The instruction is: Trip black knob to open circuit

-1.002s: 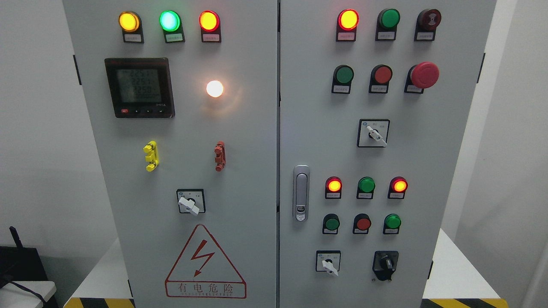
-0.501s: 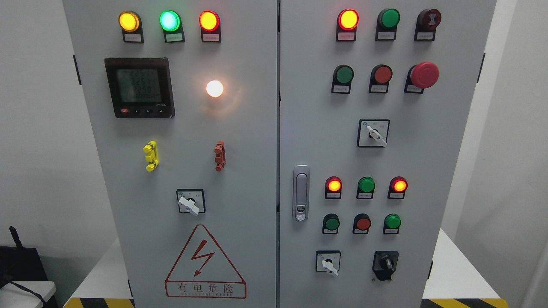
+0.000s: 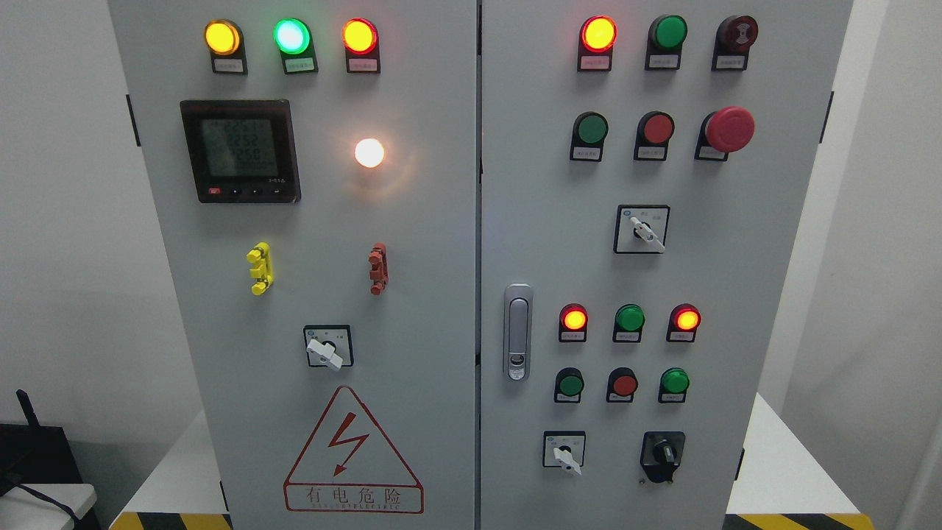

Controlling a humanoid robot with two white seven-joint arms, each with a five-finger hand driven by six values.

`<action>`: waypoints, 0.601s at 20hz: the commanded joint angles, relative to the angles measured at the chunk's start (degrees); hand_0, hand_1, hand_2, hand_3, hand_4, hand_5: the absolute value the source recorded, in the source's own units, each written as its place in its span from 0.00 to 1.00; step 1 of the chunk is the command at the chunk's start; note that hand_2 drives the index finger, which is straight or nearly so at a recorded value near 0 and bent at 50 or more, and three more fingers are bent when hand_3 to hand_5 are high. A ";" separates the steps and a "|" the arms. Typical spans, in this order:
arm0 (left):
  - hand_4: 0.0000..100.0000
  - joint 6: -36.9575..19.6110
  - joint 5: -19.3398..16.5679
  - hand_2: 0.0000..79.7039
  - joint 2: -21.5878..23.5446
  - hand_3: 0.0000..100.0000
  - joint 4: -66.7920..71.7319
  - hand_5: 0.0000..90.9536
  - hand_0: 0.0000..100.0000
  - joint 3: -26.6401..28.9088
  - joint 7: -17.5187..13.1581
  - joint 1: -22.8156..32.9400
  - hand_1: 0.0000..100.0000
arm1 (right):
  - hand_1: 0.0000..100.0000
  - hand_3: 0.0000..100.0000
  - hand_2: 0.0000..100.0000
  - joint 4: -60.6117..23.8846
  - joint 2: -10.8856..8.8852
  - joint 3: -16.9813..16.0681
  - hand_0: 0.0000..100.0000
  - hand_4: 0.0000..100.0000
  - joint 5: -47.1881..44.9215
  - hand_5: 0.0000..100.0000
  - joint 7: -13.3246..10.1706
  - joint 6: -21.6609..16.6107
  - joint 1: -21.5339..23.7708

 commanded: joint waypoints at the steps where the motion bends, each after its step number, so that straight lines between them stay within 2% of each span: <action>1: 0.00 0.02 -1.85 0.00 0.00 0.00 0.00 0.00 0.12 0.00 0.04 -0.44 0.39 | 0.28 0.09 0.00 -21.91 -0.43 -1.32 0.25 0.19 0.00 0.18 -0.23 -5.31 7.22; 5: 0.00 0.02 -1.93 0.00 0.00 0.00 0.00 0.00 0.12 0.00 0.04 -0.44 0.39 | 0.28 0.23 0.00 -28.95 -0.52 -1.32 0.25 0.28 0.26 0.25 -1.11 -10.32 10.13; 7: 0.00 0.02 -1.84 0.00 0.00 0.00 0.00 0.00 0.12 0.00 0.04 -0.44 0.39 | 0.28 0.30 0.00 -31.33 -0.61 -1.41 0.25 0.32 0.26 0.29 -1.81 -14.27 11.97; 9: 0.00 0.02 -1.84 0.00 0.00 0.00 0.00 0.00 0.12 0.00 0.04 -0.44 0.39 | 0.30 0.41 0.04 -32.30 -1.31 -1.76 0.25 0.43 0.26 0.38 -2.78 -19.80 13.12; 10: 0.00 0.02 -1.93 0.00 0.00 0.00 0.00 0.00 0.12 0.00 0.04 -0.53 0.39 | 0.31 0.42 0.05 -33.43 -1.57 -2.28 0.25 0.44 0.26 0.40 -3.65 -22.01 13.99; 12: 0.00 0.02 -1.85 0.00 0.00 0.00 0.00 0.00 0.12 0.00 0.04 -0.44 0.39 | 0.35 0.46 0.08 -36.42 -1.49 -3.68 0.23 0.49 0.17 0.45 -4.10 -24.13 15.40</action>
